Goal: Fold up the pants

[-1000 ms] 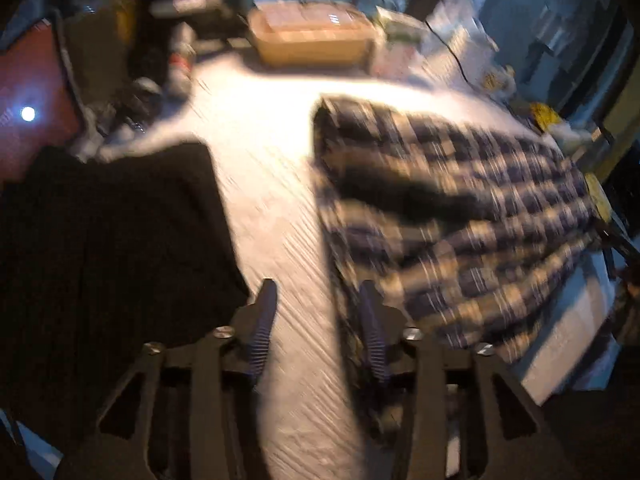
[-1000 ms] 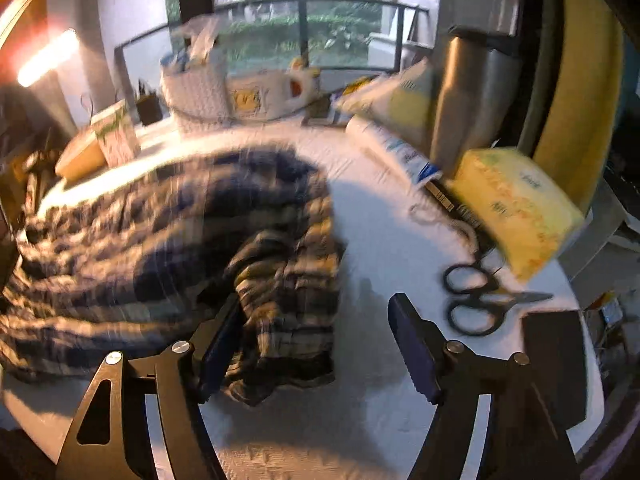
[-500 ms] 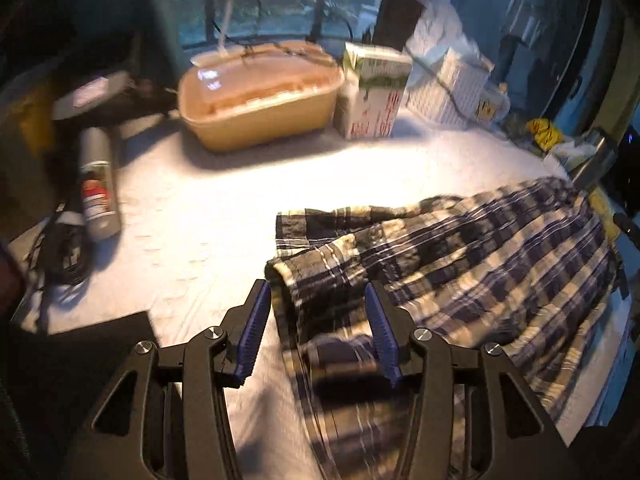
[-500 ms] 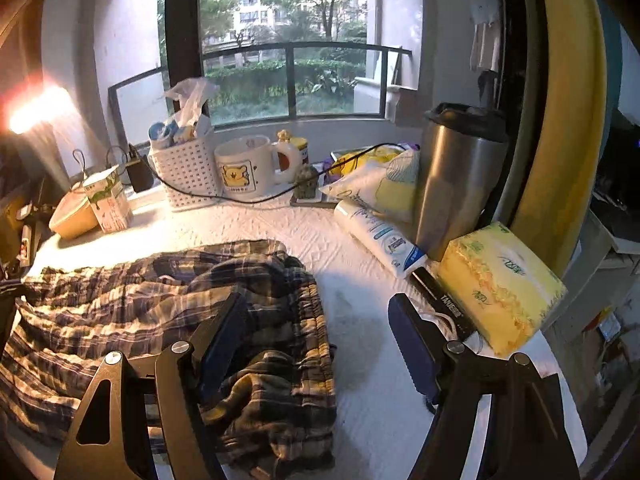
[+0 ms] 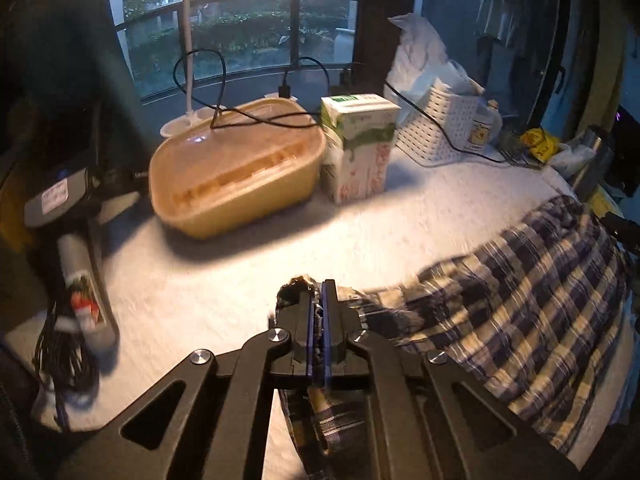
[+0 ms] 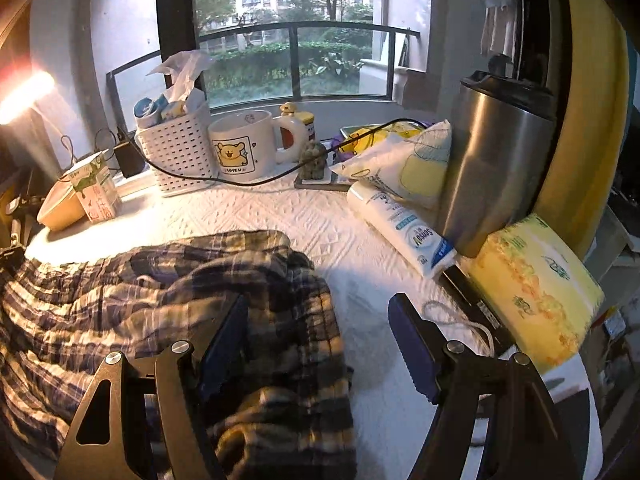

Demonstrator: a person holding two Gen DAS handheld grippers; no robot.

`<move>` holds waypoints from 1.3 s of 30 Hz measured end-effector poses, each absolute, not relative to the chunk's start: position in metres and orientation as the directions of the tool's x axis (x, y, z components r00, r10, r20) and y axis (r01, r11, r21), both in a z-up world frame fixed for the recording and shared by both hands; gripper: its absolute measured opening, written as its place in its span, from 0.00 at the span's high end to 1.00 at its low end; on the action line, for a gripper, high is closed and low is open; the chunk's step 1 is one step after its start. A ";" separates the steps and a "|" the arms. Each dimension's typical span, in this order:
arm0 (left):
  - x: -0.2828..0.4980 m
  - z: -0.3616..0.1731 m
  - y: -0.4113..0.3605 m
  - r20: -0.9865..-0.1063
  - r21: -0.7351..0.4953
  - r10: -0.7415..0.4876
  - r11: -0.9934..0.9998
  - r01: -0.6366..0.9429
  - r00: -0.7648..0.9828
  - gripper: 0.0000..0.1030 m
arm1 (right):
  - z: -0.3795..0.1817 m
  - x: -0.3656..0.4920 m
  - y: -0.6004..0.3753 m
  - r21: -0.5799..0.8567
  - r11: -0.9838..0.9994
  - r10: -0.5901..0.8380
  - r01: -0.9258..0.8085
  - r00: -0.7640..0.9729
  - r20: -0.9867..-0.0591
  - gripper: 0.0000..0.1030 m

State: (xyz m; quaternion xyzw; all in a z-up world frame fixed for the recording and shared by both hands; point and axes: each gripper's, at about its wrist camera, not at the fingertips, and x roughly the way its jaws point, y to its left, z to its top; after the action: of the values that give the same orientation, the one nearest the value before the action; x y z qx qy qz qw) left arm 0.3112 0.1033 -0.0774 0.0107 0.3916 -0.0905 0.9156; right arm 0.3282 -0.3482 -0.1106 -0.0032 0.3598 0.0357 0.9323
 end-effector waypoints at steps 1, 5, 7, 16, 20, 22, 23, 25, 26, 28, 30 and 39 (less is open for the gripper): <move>0.318 -0.079 0.106 -0.725 -0.057 -0.160 0.983 0.173 0.670 0.98 | -0.110 0.329 -0.347 0.019 0.997 0.065 -0.071 0.740 -0.669 0.28; 0.335 -0.097 0.116 -0.771 -0.056 -0.127 0.990 0.132 0.625 0.98 | -0.108 0.334 -0.343 0.021 0.996 0.075 -0.082 0.741 -0.667 0.28; 0.334 -0.101 0.118 -0.787 -0.070 -0.132 0.990 0.124 0.603 0.97 | -0.107 0.334 -0.340 0.026 0.995 0.088 -0.095 0.743 -0.664 0.28; 0.275 -0.077 0.131 -0.742 -0.176 -0.180 0.982 0.072 0.646 0.38 | -0.098 0.369 -0.300 0.011 0.949 0.237 -0.315 0.693 -0.681 0.28; 0.245 -0.082 0.127 -0.750 -0.214 -0.224 0.972 0.092 0.622 0.38 | -0.121 0.401 -0.276 -0.017 0.924 0.230 -0.382 0.590 -0.774 0.28; 0.232 -0.094 0.118 -0.775 -0.208 -0.231 0.972 0.107 0.589 0.38 | -0.136 0.409 -0.271 -0.047 0.921 0.198 -0.387 0.568 -0.799 0.29; 0.228 -0.101 0.113 -0.786 -0.204 -0.227 0.973 0.106 0.574 0.38 | -0.146 0.411 -0.268 -0.065 0.917 0.178 -0.393 0.550 -0.816 0.39; 0.218 -0.116 0.110 -0.809 -0.195 -0.212 0.977 0.090 0.548 0.38 | -0.153 0.412 -0.266 -0.093 0.921 0.149 -0.379 0.561 -0.815 0.44; 0.214 -0.123 0.110 -0.815 -0.193 -0.203 0.978 0.076 0.542 0.38 | -0.152 0.412 -0.267 -0.100 0.924 0.139 -0.370 0.566 -0.813 0.47; 0.204 -0.127 0.111 -0.794 -0.190 -0.193 0.980 0.067 0.576 0.46 | -0.151 0.414 -0.268 -0.152 0.939 0.067 -0.308 0.599 -0.798 0.48; 0.199 -0.129 0.110 -0.799 -0.134 -0.135 0.990 0.045 0.586 0.75 | -0.149 0.415 -0.271 -0.179 0.952 0.014 -0.247 0.621 -0.784 0.48; 0.180 -0.128 0.115 -0.812 -0.078 -0.085 0.996 0.037 0.578 0.92 | -0.137 0.386 -0.282 -0.210 0.957 -0.026 -0.201 0.661 -0.750 0.47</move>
State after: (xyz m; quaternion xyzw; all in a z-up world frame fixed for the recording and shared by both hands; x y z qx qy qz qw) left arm 0.1800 0.1154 -0.1276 -0.0264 0.4582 -0.0343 0.8878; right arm 0.3862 -0.2818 -0.1368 -0.1386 0.4090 0.0487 0.9006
